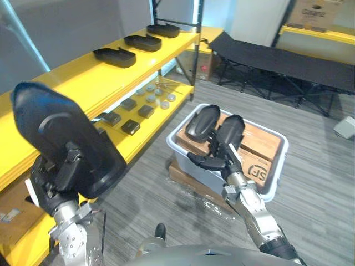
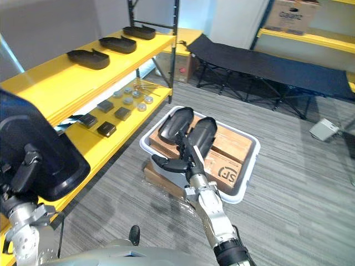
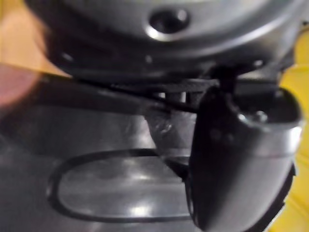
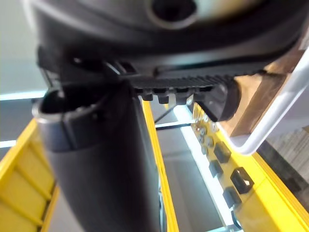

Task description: Walk over and take three plastic housings, then place them on the shelf

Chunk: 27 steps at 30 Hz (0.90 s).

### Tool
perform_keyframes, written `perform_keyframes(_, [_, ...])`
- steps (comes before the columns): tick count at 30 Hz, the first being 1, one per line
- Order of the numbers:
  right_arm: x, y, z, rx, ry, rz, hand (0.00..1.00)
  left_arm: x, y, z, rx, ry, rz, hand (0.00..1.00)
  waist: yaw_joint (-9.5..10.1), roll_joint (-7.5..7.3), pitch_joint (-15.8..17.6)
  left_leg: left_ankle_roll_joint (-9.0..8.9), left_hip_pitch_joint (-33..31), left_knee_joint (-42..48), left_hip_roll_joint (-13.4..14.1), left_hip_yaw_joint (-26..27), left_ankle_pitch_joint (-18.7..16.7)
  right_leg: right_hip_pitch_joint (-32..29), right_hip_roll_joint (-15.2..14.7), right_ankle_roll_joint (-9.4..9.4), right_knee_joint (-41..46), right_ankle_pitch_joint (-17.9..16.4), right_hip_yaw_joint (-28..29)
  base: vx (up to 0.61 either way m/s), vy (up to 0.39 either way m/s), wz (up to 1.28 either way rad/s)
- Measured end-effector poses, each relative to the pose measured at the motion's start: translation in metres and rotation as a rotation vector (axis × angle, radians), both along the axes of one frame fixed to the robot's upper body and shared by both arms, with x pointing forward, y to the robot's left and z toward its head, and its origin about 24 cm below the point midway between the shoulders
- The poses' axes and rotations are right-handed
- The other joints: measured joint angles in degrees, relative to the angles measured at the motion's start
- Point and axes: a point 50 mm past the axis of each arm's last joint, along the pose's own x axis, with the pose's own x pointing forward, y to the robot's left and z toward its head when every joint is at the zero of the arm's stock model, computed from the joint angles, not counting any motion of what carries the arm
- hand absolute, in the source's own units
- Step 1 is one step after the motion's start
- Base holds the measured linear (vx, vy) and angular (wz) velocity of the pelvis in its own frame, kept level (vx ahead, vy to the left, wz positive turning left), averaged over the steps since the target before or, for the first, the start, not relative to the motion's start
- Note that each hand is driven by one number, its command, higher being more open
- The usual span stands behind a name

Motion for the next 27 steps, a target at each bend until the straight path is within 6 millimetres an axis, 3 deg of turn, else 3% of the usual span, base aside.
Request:
perform_keyframes(6, [0.003, 0.016, 0.001, -0.015, 0.019, 0.074, 1.00, -0.010, -0.001, -0.003, 0.003, 0.019, -0.041, 0.00, 0.62, -0.81, 1.0, 0.30, 0.0, 0.1, 0.0, -1.1, 0.4, 0.0, -0.3, -0.03, 3.0, -1.8, -0.9, -0.03, 0.024, 0.14])
perform_keyframes(9, [-0.002, 0.010, -0.002, -0.039, 0.028, 0.072, 1.00, 0.001, -0.011, 0.006, 0.016, -0.034, -0.135, 0.00, -1.31, -1.00, 1.4, 1.15, -2.5, 0.1, 0.9, 3.3, 0.3, 0.7, 0.2, 0.39, 3.2, -2.0, -5.0, -0.09, 0.021, 0.77])
perform_keyframes(11, [-0.006, -0.008, -0.007, -0.058, 0.052, 0.026, 1.00, 0.020, -0.027, 0.013, 0.025, -0.099, -0.272, 0.00, -2.79, 0.15, 2.9, 3.65, -4.8, 2.0, 2.4, 10.8, 1.5, 1.8, 0.1, 1.11, 3.7, -2.5, -10.2, -0.09, 0.055, 1.24])
perform_keyframes(15, [-0.007, -0.013, -0.007, -0.014, 0.060, 0.025, 1.00, 0.025, -0.034, 0.015, 0.025, -0.115, -0.318, 0.00, -2.42, 3.11, 5.4, 3.69, -5.0, 1.8, 1.4, 12.1, 2.3, 1.9, -1.4, 1.62, 5.3, -2.8, -10.6, -0.06, 0.121, 0.32])
perform_keyframes(17, [-0.009, -0.012, -0.008, 0.057, 0.077, 0.029, 1.00, 0.025, -0.034, 0.016, 0.030, -0.117, -0.326, 0.00, -2.43, 3.16, 5.6, 3.77, -5.0, 1.6, 0.8, 12.1, 2.4, 1.8, -2.2, 2.06, 6.4, -3.2, -10.7, -0.04, 0.090, 0.18])
perform_keyframes(21, [-0.014, -0.013, -0.006, 0.105, 0.020, -0.008, 1.00, 0.039, -0.045, 0.018, 0.051, -0.102, -0.494, 0.00, -3.34, 2.41, 5.9, 5.42, -6.0, 1.0, -1.4, 7.8, 3.6, -0.6, -2.8, 1.19, 13.5, -9.7, -4.2, -0.04, 0.038, 0.54])
perform_keyframes(27, [-0.014, -0.013, -0.002, 0.117, -0.016, 0.007, 1.00, 0.042, -0.059, 0.016, 0.057, -0.109, -0.632, 0.00, -2.89, 2.69, 6.3, 5.63, -7.2, 0.2, -1.7, 6.0, 5.8, -2.2, -3.1, 1.41, 17.3, -12.2, -3.8, -0.03, -0.015, 0.21])
